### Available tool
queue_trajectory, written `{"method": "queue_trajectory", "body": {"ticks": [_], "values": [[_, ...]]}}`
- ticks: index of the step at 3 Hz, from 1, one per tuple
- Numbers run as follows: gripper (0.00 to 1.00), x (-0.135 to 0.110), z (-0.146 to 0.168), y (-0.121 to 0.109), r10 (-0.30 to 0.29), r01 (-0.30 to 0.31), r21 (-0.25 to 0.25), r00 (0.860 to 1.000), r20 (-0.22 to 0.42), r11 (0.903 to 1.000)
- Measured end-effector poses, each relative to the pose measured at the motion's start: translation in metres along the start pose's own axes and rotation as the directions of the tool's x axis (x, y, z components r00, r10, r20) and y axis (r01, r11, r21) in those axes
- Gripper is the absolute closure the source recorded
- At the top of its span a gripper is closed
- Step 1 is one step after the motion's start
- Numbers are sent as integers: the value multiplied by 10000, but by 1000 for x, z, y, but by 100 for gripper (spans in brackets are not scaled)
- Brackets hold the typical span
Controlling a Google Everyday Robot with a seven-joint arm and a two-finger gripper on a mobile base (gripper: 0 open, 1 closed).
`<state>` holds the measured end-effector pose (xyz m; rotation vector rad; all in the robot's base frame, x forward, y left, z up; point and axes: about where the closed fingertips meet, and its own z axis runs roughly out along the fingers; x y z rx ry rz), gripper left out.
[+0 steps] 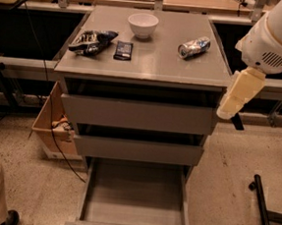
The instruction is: Place redbull can into bottom drawer
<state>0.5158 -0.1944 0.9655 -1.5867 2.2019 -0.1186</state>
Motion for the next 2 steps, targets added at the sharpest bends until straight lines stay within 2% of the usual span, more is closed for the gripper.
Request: {"method": "queue_trajectory", "body": {"ticks": [1,2], "values": [[0,-22,20,-40,519,-535,407,9978,405,9977],[0,-63,44,-82,1441,-1532,718,9825,1178,9856]]}}
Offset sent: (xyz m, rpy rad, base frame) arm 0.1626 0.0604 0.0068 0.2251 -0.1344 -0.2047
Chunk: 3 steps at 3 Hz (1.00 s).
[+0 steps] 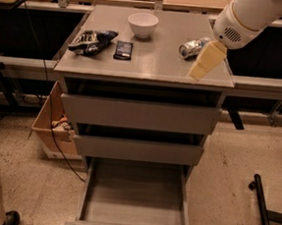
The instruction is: Place redbull can into bottom drawer
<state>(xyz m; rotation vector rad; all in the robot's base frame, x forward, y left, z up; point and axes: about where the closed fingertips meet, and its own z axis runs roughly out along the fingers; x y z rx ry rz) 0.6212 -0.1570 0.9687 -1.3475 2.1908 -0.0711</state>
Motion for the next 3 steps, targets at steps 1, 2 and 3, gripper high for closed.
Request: {"method": "queue_trajectory", "body": {"ticks": [1,2,3], "values": [[0,0,0,0,1,-1,0,10000,1,10000],[0,-13,24,-12,850,-862,180,9947,581,9961],[0,-29,66,-42,2549,-2649,523,9556,1477,9629]]}}
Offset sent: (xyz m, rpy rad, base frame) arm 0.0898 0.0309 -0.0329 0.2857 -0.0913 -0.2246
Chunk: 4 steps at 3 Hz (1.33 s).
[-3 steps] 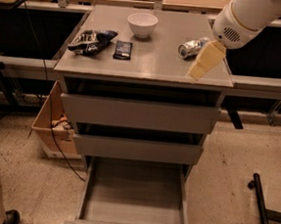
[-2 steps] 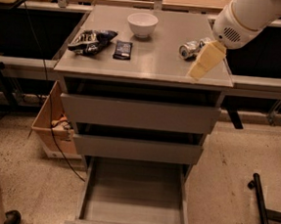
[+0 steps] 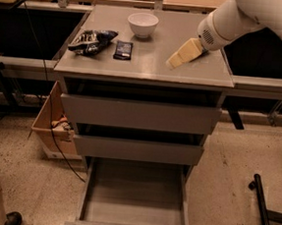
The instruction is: Place redbull can into bottom drawer
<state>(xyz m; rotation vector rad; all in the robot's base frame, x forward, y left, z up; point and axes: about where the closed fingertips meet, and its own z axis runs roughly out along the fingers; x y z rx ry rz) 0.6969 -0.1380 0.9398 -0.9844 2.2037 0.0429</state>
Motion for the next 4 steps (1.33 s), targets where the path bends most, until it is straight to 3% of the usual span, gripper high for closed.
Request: {"method": "queue_trajectory", "body": {"ticks": [1,2,3,4], "values": [[0,-16,31,-26,1647,-1693,577,9833,770,9839],[0,-25,58,-47,2887,-3028,1085,9487,1290,9468],[0,-28,91,-65,3740,-3950,1719,9164,1424,9025],[0,-28,117,-82,4041,-4290,2386,9027,1476,8712]]}}
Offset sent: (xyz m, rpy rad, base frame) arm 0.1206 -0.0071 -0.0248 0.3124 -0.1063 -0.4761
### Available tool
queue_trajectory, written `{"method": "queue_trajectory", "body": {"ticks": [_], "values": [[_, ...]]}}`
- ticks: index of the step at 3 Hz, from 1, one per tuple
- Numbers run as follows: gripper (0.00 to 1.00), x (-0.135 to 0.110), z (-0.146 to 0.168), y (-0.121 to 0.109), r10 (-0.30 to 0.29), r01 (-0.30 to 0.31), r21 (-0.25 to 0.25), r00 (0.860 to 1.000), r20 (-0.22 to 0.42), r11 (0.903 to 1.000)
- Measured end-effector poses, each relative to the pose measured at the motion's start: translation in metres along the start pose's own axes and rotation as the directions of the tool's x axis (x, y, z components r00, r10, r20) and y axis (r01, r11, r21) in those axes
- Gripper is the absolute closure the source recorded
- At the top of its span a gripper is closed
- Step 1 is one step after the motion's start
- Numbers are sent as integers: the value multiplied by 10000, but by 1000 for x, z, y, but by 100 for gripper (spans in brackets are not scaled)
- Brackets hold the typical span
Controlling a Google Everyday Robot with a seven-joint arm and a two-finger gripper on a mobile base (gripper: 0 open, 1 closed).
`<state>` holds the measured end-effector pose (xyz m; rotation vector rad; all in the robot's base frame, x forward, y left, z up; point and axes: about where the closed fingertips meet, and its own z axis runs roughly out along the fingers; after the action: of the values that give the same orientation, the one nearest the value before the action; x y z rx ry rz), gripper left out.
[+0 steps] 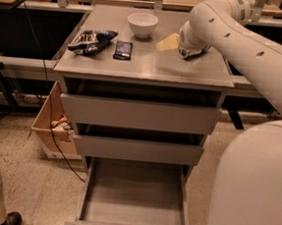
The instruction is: Place redbull can into bottom drawer
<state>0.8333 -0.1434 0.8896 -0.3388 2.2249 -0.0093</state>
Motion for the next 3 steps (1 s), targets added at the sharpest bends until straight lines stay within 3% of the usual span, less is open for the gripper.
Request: {"method": "queue_trajectory", "body": {"ticks": [2,3], "values": [[0,-3,46,-21,385,-394,909,9992,112,9951],[0,1,61,-35,707,-733,976,9971,297,9925]]}}
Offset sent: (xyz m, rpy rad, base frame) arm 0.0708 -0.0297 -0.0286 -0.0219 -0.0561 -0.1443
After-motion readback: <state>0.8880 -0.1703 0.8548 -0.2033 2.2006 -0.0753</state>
